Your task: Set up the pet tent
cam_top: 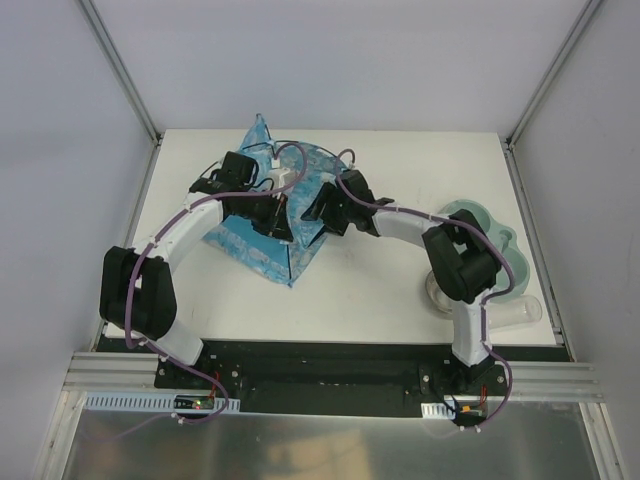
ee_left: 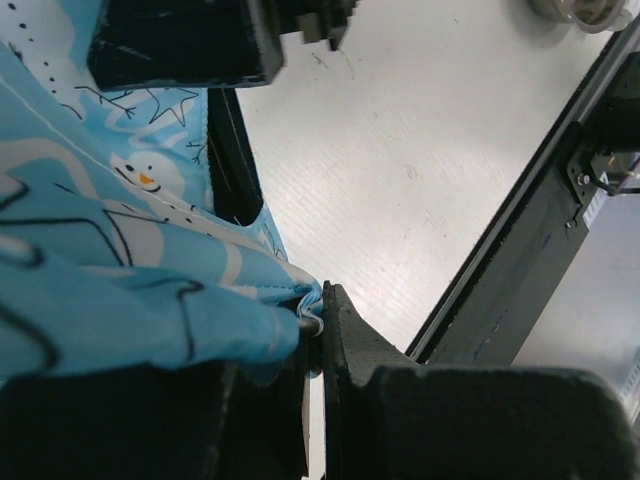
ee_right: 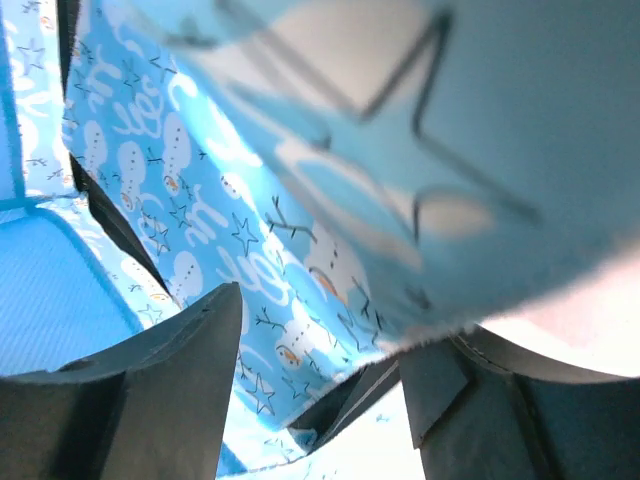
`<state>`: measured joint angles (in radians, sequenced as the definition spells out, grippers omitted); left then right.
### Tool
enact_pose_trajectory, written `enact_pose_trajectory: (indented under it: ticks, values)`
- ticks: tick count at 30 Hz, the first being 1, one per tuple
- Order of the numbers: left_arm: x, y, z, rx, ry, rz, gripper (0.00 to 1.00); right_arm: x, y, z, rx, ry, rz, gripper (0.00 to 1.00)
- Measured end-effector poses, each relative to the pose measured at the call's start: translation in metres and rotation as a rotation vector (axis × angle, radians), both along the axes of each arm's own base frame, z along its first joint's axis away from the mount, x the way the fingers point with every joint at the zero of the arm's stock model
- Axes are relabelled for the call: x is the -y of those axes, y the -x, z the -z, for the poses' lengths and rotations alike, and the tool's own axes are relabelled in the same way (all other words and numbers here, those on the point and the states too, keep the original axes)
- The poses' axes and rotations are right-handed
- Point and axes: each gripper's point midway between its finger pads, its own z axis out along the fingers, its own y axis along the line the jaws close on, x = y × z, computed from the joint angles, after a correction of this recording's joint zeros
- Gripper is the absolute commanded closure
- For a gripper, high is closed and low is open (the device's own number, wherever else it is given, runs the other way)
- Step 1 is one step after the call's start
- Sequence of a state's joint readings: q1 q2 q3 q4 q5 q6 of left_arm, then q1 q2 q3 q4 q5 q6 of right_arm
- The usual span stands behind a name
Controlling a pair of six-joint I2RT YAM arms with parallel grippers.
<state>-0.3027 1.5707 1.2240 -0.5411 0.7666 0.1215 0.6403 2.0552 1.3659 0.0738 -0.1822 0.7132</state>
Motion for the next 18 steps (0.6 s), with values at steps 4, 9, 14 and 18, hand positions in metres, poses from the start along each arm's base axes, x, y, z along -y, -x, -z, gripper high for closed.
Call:
enact_pose_trajectory:
  ticks: [4, 9, 14, 18]
  values:
    - [-0.002, -0.005, 0.003, 0.012, -0.029, -0.026, 1.0, 0.01, -0.002, -0.021, 0.062, 0.004, 0.039, 0.3]
    - [-0.005, -0.013, 0.006, 0.026, -0.051, -0.074, 1.0, 0.026, -0.006, -0.044, 0.175, 0.006, 0.092, 0.26]
    - [-0.006, -0.011, 0.006, 0.044, -0.045, -0.082, 1.0, 0.044, -0.025, -0.05, 0.26, 0.043, 0.154, 0.25]
    - [-0.004, -0.008, 0.004, 0.05, -0.024, -0.07, 1.0, 0.065, -0.051, -0.058, 0.325, 0.04, 0.214, 0.36]
